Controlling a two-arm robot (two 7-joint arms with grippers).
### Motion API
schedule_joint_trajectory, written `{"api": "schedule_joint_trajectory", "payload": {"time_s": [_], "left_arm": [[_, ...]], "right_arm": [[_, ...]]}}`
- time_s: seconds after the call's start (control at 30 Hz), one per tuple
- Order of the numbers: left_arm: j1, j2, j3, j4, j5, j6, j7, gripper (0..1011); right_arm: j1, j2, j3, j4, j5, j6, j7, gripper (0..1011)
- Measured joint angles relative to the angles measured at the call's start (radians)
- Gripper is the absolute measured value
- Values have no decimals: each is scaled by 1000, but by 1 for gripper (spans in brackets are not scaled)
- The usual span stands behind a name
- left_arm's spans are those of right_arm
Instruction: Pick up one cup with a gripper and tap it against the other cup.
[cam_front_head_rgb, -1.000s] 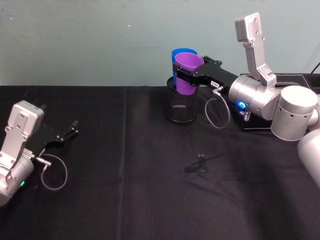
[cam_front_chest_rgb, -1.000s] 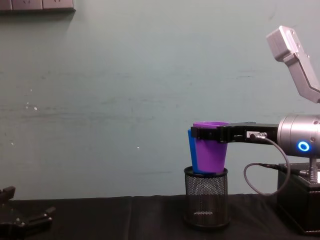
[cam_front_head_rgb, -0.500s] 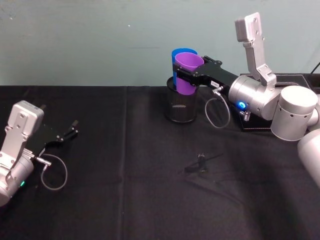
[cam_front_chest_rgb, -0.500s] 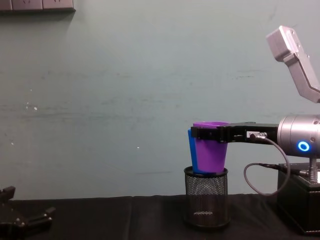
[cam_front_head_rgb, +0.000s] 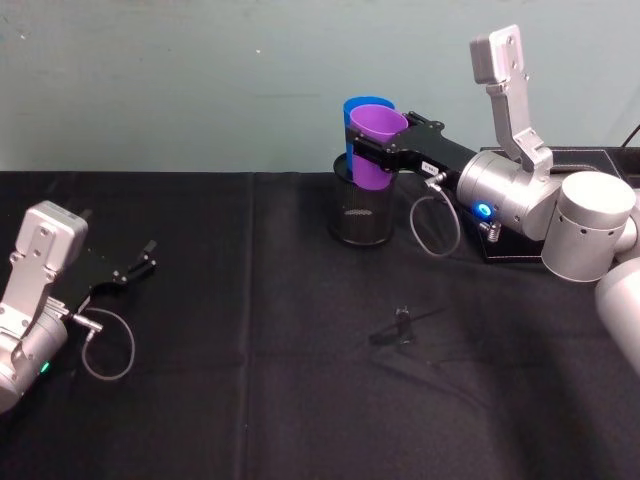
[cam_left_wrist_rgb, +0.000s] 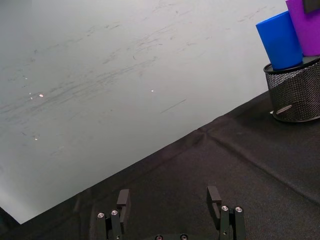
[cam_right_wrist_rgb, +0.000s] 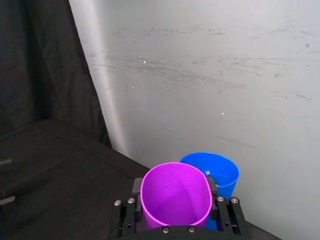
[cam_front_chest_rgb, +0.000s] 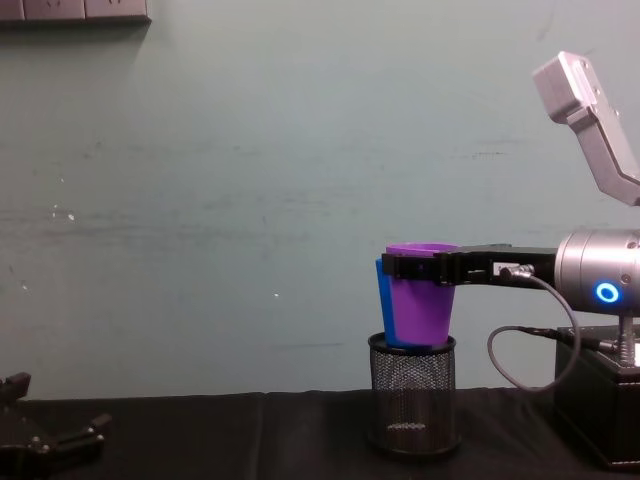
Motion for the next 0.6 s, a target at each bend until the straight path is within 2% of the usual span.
{"api": "schedule_joint_trajectory", "payload": {"time_s": [0.6], "left_arm": [[0,0,0,0,0,0,0,1000]], "right_arm": [[0,0,0,0,0,0,0,726]]}}
